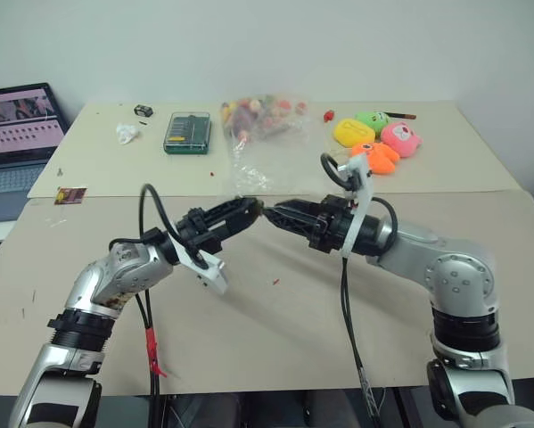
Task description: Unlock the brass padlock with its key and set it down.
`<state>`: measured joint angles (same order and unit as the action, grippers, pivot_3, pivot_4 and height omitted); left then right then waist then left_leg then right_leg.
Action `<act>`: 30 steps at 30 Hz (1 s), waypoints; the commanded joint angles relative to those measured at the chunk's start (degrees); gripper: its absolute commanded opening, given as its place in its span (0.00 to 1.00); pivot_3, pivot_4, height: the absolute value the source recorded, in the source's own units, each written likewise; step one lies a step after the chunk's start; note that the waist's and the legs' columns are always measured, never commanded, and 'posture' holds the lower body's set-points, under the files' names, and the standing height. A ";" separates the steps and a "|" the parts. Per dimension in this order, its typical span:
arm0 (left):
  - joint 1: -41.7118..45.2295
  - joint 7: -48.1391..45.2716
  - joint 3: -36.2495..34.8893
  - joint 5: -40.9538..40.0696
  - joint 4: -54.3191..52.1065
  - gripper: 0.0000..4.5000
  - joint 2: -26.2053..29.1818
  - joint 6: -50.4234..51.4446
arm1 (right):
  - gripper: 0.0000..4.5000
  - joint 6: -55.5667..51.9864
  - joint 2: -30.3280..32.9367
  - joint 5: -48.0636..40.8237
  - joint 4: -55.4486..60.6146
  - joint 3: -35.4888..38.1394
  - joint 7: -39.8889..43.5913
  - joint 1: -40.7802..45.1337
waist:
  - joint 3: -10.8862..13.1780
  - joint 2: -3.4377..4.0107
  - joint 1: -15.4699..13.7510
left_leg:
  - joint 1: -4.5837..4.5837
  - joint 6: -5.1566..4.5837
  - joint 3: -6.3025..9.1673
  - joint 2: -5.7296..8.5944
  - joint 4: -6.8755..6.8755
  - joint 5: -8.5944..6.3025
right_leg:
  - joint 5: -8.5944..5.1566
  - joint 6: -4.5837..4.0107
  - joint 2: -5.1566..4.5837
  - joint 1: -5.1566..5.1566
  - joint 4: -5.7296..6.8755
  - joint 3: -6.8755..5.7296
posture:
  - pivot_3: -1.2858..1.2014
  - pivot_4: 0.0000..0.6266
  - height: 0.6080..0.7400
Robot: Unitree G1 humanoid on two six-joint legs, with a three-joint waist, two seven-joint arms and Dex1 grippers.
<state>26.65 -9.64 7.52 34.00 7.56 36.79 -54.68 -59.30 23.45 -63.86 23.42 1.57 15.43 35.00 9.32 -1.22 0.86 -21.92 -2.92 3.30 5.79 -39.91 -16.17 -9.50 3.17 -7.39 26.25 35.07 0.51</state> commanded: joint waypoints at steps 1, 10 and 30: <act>0.51 0.91 -0.35 -0.53 -0.30 0.18 0.58 -0.60 | 0.57 0.47 -0.50 -1.33 3.03 0.94 -0.29 0.71 | 0.00 0.00 -0.04 | 0.01 0.00 0.00 0.00 0.00 0.00 | 0.00 0.00 0.00 0.00 0.00 0.00 | 0.52 0.24 1.00; 0.81 1.11 -0.14 -0.75 0.57 0.18 0.53 -0.98 | 0.57 1.77 1.80 4.42 4.85 -3.09 1.66 -0.51 | 0.00 0.00 -0.02 | 0.00 0.00 0.00 0.00 0.00 0.00 | 0.00 0.00 0.00 0.00 0.00 0.00 | 0.52 0.24 1.00; 0.35 1.63 0.32 -0.72 1.34 0.18 0.30 -2.18 | 0.57 7.17 0.44 21.93 4.08 -8.96 6.45 -0.81 | 0.00 0.00 -0.03 | 0.01 0.02 0.00 0.01 0.00 0.01 | 0.00 0.00 0.00 0.00 0.00 0.00 | 0.52 0.24 1.00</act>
<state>26.66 -9.02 7.81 34.01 9.58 36.83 -55.80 -53.47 24.56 -42.56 26.42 -7.66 21.24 33.27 9.32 -1.22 0.83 -21.91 -2.90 3.30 5.80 -39.91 -16.16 -9.50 3.17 -7.39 26.25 35.07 0.51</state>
